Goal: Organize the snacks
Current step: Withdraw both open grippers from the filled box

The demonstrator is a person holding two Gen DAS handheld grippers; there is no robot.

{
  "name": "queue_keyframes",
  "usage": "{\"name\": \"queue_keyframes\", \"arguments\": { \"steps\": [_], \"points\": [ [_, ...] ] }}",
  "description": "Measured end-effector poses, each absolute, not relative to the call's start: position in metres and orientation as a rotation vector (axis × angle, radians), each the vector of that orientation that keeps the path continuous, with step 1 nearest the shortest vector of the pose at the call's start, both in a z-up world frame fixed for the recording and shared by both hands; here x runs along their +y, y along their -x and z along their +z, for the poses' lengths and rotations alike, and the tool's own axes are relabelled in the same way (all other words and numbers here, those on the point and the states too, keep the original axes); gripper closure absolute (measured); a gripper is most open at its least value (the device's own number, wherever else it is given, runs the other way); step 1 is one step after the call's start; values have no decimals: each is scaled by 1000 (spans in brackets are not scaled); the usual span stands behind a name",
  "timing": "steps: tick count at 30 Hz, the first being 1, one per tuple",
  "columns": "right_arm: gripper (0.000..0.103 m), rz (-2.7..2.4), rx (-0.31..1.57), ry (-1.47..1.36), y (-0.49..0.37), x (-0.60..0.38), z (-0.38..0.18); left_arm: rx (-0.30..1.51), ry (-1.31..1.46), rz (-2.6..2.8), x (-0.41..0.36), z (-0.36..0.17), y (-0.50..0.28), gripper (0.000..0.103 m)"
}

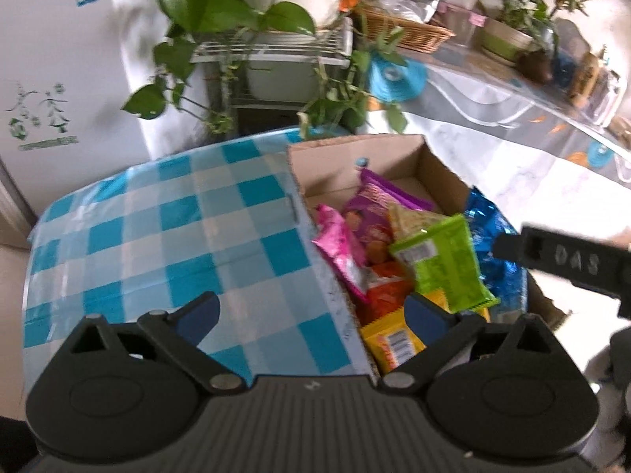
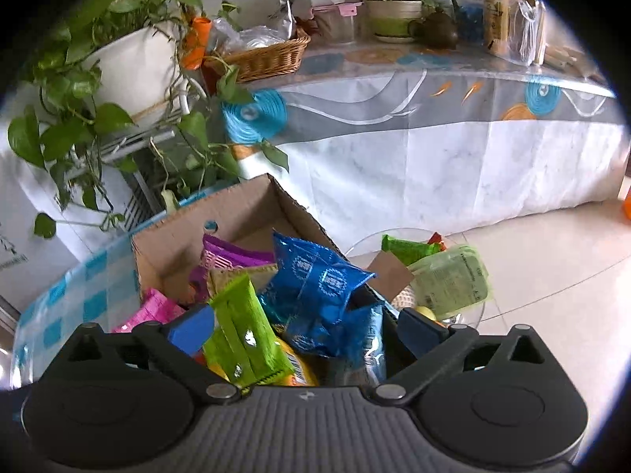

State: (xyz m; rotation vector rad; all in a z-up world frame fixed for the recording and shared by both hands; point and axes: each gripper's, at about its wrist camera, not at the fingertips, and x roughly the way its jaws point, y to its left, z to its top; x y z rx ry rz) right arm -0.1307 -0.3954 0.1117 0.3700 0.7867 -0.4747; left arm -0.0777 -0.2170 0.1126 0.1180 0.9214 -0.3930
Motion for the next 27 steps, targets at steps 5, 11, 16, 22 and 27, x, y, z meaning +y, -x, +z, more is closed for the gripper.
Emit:
{"name": "queue_keyframes", "arguments": {
  "steps": [5,11,16,22,27],
  "points": [
    [0,-473,833,-297,128,-388,108,903,-133,-332,-214,118,75,1],
    [0,-462,881,-231,126,-382,105,899,-167,-291,-214,119,73,1],
    [0,-442,902,-215,127,-381,104,881,-189,-259,-216,120,75,1],
    [0,-426,907,-193,129,-379,104,862,-215,-240,-218,122,76,1],
    [0,-420,909,-191,129,-380,104,853,-214,-249,-220,126,78,1]
  ]
}}
